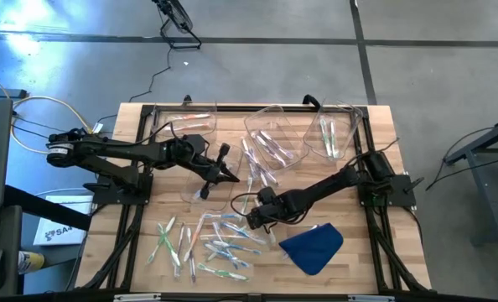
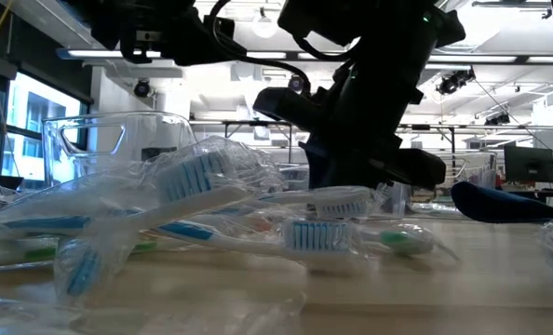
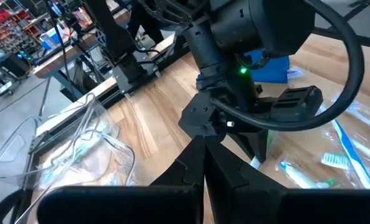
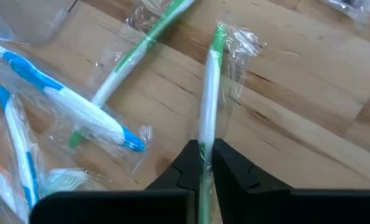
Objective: Pick & Place Toothbrushes
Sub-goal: Put the green toothbrush into the top right transparent bin
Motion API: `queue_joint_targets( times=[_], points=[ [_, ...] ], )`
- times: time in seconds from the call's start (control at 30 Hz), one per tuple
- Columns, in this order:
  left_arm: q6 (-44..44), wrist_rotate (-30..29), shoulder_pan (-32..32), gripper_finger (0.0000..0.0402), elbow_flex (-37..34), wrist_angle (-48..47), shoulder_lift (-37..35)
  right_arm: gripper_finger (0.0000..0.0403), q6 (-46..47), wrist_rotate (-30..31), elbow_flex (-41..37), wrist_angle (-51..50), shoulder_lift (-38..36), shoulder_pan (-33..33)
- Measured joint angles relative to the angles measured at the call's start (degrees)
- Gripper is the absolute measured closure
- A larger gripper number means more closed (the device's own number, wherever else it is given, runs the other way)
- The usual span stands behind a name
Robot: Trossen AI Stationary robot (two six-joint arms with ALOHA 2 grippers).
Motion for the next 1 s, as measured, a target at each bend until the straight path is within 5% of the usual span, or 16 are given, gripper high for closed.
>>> queue_joint_targets(
  times=[0.37,1.0],
  points=[
    [0.0,0.0,0.0,0.0402,0.0,0.0,0.0,0.0389,-4.4,0.0,-0.1,-2.6,-0.9,0.1],
    [-0.1,0.0,0.0,0.0402,0.1,0.3,0.0,0.0389,-11.3,2.1,-0.3,-15.9,-12.7,0.5]
  ],
)
